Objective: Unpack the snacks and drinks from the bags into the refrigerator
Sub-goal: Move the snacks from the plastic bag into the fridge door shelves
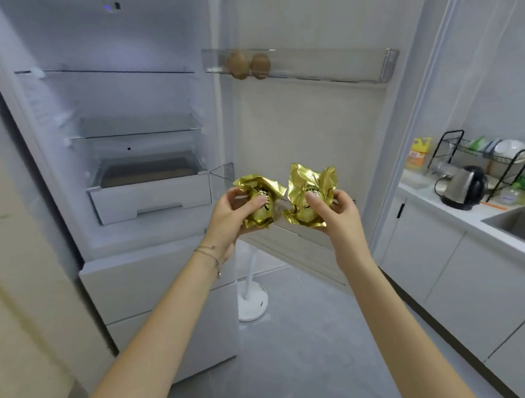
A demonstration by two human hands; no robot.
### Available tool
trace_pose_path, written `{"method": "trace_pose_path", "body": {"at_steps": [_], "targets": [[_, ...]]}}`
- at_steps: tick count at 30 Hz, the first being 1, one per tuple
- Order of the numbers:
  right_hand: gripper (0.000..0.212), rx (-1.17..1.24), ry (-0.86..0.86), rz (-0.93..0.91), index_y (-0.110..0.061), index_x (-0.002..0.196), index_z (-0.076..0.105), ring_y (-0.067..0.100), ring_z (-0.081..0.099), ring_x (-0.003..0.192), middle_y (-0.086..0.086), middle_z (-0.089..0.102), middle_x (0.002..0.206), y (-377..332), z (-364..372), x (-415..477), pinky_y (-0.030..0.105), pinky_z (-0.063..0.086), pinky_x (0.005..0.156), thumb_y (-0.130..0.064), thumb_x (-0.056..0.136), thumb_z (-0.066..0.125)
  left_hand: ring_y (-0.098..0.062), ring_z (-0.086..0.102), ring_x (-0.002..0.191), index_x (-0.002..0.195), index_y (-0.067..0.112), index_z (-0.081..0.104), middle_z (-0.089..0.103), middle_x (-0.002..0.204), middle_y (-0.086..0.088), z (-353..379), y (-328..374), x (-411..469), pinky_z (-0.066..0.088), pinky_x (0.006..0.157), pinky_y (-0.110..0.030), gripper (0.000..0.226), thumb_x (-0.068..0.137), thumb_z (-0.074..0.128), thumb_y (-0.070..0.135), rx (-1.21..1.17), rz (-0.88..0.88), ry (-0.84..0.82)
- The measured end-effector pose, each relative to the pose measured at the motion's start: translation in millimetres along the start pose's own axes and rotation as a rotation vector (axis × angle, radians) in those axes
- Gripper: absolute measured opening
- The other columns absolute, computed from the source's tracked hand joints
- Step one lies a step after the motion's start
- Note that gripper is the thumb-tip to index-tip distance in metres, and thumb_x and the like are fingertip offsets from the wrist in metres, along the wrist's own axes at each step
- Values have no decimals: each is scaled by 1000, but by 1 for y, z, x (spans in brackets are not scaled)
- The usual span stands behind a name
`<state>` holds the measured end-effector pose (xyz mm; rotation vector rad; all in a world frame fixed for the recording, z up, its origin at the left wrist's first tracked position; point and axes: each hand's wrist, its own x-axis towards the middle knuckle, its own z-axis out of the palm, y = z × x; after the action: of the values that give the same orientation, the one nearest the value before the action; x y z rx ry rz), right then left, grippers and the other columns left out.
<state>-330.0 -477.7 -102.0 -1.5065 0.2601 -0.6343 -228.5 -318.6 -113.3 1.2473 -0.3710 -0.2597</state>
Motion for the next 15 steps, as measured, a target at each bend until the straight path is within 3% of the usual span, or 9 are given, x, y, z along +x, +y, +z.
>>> {"method": "trace_pose_path", "body": {"at_steps": [3, 7, 10, 13, 15], "targets": [[32, 15, -18, -23, -15, 109, 60, 19, 70, 94, 6, 72, 102, -6, 7, 21, 39, 57, 88, -31, 84, 73, -25, 68, 99, 108, 20, 58, 67, 112, -5, 1, 7, 15, 60, 76, -42, 31, 81, 73, 16, 2, 23, 2], [36, 23, -36, -62, -10, 115, 58, 13, 70, 87, 9, 71, 105, -13, 16, 45, 24, 57, 74, -26, 86, 71, -26, 69, 99, 111, 19, 57, 65, 118, -9, 0, 13, 40, 60, 73, -38, 34, 81, 73, 19, 23, 51, -1], [36, 16, -37, -84, -13, 115, 58, 18, 70, 95, 7, 71, 106, -17, 22, 63, 37, 56, 88, -29, 85, 72, -24, 69, 96, 111, 18, 57, 65, 117, -9, -1, 20, 62, 60, 71, -37, 34, 81, 73, 19, 1, 79, -5], [29, -2, -35, -120, -18, 109, 60, 20, 70, 94, 6, 73, 102, -23, 29, 81, 41, 56, 91, -29, 85, 72, -26, 69, 99, 121, 13, 55, 66, 118, -10, -4, 26, 84, 59, 76, -42, 56, 71, 76, 28, -13, 99, -39], [25, -3, -22, -136, -20, 106, 61, 21, 70, 93, 6, 73, 100, -23, 36, 93, 42, 55, 91, -28, 86, 72, -26, 69, 100, 123, 12, 54, 66, 118, -11, -8, 28, 97, 59, 75, -41, 60, 70, 75, 29, -24, 103, -68]]}}
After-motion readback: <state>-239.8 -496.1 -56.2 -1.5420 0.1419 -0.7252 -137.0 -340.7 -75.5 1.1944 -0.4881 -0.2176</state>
